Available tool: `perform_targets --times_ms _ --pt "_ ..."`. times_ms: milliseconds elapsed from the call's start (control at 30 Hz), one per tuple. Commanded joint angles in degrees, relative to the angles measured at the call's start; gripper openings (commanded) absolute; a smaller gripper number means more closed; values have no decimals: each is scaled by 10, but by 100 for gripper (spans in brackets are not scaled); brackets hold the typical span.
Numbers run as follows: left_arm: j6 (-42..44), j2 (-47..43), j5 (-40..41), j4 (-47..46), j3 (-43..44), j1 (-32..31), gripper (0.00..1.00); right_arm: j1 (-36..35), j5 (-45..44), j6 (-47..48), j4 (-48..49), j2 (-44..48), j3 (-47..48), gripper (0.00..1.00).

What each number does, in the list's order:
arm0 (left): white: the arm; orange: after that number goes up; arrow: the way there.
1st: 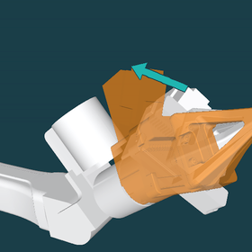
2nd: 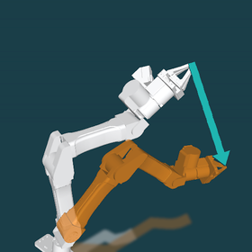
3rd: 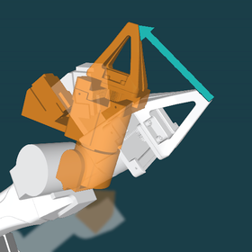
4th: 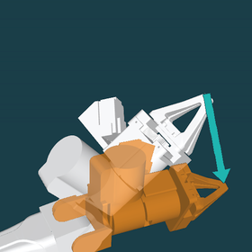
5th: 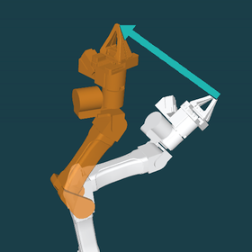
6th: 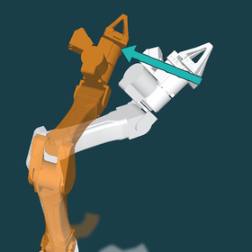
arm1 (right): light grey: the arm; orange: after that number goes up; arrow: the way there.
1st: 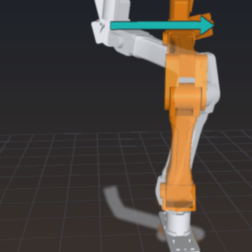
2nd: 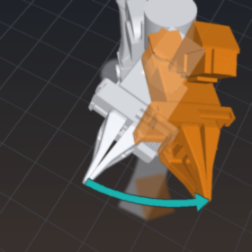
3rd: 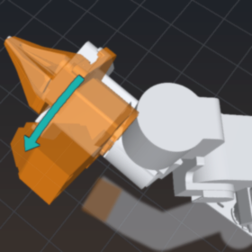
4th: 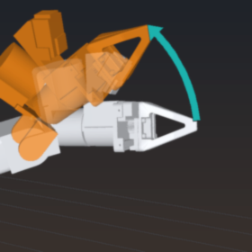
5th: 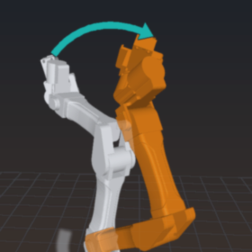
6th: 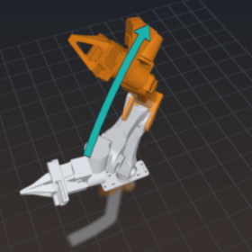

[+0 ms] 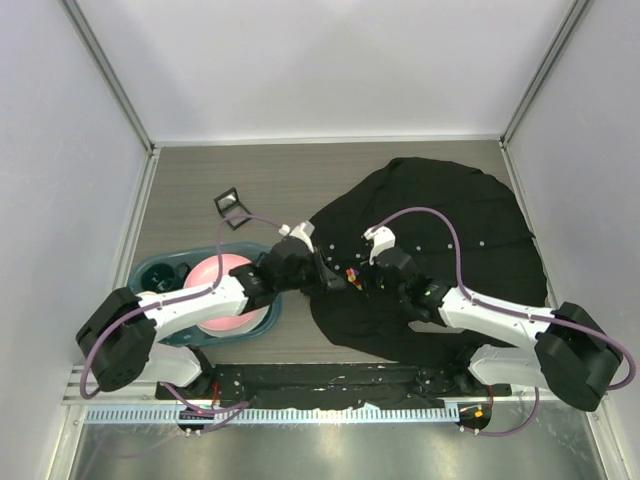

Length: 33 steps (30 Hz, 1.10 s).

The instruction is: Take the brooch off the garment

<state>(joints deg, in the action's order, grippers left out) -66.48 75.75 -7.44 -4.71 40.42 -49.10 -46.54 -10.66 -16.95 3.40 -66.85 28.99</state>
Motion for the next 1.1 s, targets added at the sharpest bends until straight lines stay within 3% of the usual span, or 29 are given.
perform_targets --times_ms 0,133,400,633,933,967,1033,1067 --pt "79 52 94 102 44 -63 13 18 27 -29 21 -21 37 22" --pt "82 94 143 108 48 -88 8 43 69 -30 20 -38 51 14" --pt "75 164 150 108 51 -120 2 100 194 -21 12 -72 76 2" --pt "51 189 141 107 43 -156 0 158 366 -52 -1 -156 114 1" --pt "21 179 151 110 31 -206 0 211 447 -73 -28 -202 119 1" --pt "21 175 154 117 31 -207 0 214 446 -70 -27 -192 119 7" --pt "22 165 166 126 33 -207 0 214 423 -65 -29 -174 114 33" --pt "24 162 179 138 36 -207 0 213 413 -63 -23 -153 112 39"
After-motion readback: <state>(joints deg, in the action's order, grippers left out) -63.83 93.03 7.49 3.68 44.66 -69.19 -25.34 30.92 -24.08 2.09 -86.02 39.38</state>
